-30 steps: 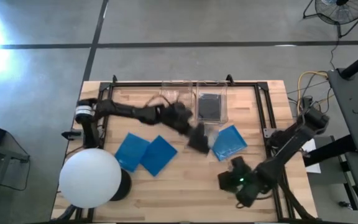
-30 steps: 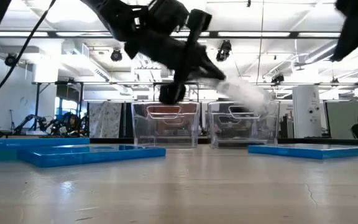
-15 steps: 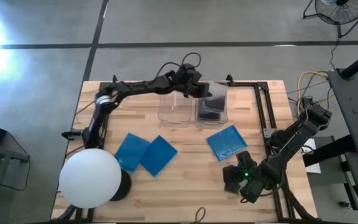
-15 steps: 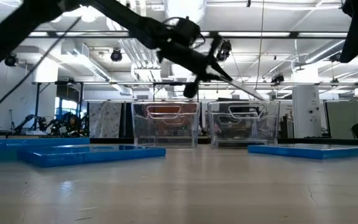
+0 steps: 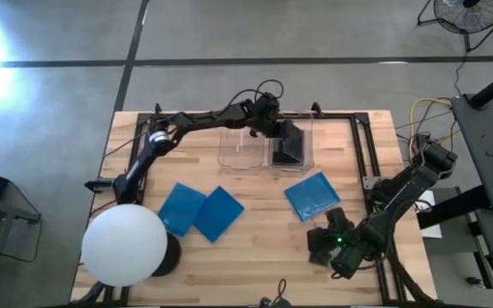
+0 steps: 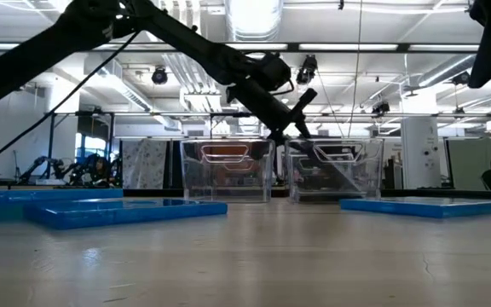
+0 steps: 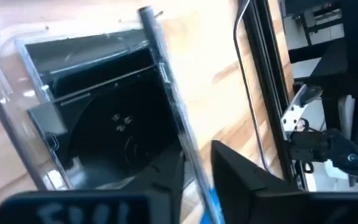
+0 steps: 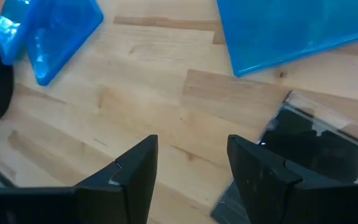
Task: Pick & place jewel cases by type
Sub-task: Put the black CD case into the right transparent bin
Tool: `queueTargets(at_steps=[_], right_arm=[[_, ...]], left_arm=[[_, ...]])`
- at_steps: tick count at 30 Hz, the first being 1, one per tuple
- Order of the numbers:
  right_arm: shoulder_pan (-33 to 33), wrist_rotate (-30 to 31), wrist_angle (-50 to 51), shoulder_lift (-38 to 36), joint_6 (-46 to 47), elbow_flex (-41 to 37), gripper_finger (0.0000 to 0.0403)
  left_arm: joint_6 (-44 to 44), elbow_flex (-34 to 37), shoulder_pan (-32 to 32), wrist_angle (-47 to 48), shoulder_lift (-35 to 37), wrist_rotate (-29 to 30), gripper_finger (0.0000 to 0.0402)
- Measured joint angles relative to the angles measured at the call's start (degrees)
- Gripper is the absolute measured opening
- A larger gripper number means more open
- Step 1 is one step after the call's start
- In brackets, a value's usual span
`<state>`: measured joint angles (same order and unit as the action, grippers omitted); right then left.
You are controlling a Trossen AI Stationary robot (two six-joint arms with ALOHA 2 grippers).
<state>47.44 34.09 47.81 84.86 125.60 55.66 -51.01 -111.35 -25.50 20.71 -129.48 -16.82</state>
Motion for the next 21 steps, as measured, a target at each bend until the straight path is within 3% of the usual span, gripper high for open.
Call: queueTargets(at_steps=[6,10,13,18,21], right_arm=[[0.02,-2.61,0.13,-0.72,-0.5,-0.76,0.0189],[0.02,-4.23,0.31,-2.39,-1.98,-1.44,0.0189],[-0.24,-4.43,0.52,-4.45,-3.15,-2.06,0.0189],[-3.31,-12.45,-0.11,-7.25,-7.07,-4.05,0.0189],[-4.98,-17.75,-2.1,-8.14,-12.23,-5.27,0.0189]], left_arm=[[12.62,0.0,0.04,9.76,3.14,0.79,0.0119],[22.29,0.17,0.31,20.1,6.3,4.47,0.0127],[29.67,0.18,1.9,22.43,10.69,6.93,0.0128],[40.39,2.59,7.56,22.45,20.09,8.9,0.0128],[42.17,6.22,11.99,22.07,24.46,11.43,0.0128]])
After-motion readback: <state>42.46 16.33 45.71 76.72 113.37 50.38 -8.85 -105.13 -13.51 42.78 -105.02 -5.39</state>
